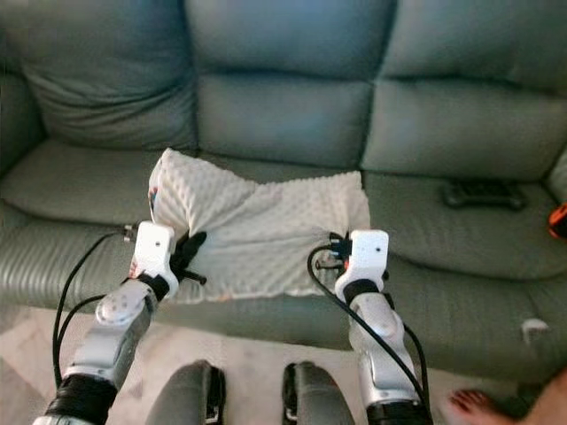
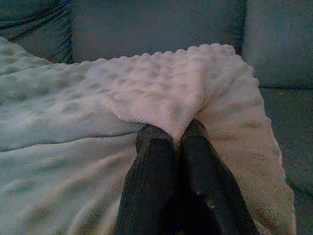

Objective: Move the pillow to the sofa

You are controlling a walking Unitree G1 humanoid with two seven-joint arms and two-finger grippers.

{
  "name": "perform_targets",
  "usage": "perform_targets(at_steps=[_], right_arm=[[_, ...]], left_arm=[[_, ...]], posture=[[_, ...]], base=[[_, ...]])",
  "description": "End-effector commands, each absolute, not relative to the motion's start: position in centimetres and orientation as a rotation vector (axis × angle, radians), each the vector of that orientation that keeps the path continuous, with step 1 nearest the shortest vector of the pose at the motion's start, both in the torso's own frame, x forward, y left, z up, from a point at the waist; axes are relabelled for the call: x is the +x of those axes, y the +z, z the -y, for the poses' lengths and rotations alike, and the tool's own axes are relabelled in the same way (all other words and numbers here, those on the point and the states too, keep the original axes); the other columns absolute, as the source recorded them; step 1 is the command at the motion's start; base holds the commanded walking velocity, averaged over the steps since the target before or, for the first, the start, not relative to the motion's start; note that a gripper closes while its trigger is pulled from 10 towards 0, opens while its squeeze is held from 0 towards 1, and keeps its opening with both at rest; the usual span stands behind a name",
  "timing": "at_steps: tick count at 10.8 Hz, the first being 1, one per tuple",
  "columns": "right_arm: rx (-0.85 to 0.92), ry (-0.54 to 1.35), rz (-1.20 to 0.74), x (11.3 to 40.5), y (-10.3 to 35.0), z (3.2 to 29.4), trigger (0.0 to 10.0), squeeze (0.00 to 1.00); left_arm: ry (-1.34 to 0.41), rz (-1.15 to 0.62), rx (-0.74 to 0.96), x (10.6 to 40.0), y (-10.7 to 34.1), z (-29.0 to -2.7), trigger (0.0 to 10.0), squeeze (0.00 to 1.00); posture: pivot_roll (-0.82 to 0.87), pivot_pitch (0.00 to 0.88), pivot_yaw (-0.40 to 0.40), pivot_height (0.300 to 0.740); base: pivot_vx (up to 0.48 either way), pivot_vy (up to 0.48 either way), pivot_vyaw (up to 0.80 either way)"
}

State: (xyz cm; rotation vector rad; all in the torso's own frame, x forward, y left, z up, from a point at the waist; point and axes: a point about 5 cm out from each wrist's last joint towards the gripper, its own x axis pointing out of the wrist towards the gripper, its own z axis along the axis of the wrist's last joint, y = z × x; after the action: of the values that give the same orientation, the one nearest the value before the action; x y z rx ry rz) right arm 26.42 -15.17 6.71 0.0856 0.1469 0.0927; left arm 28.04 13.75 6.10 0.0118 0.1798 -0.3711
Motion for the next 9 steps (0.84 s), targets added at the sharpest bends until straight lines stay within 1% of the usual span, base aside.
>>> perform_targets(at_steps=[1, 7, 8, 9], right_arm=[[0.091, 0.104, -0.138, 26.45, 6.87, 14.85, 10.0, 0.00], [0.086, 0.094, -0.137, 26.29, 6.81, 14.86, 10.0, 0.00], [0.087, 0.095, -0.138, 26.24, 6.79, 14.82, 10.0, 0.00], [0.089, 0.094, -0.139, 26.21, 6.75, 14.81, 10.0, 0.00]], left_arm=[[-0.374, -0.180, 0.023, 27.97, 6.04, -14.04, 10.0, 0.00], [-0.367, -0.149, 0.041, 27.95, 6.26, -13.79, 10.0, 0.00], [-0.363, -0.148, 0.049, 27.94, 6.23, -13.87, 10.0, 0.00], [-0.354, -0.147, 0.058, 27.95, 6.19, -13.94, 10.0, 0.00]], posture=[[-0.07, 0.181, 0.011, 0.706], [-0.07, 0.189, 0.014, 0.706], [-0.07, 0.191, 0.015, 0.697], [-0.07, 0.192, 0.016, 0.673]], base=[[0.000, 0.000, 0.00], [0.000, 0.000, 0.00], [0.000, 0.000, 0.00], [0.000, 0.000, 0.00]])
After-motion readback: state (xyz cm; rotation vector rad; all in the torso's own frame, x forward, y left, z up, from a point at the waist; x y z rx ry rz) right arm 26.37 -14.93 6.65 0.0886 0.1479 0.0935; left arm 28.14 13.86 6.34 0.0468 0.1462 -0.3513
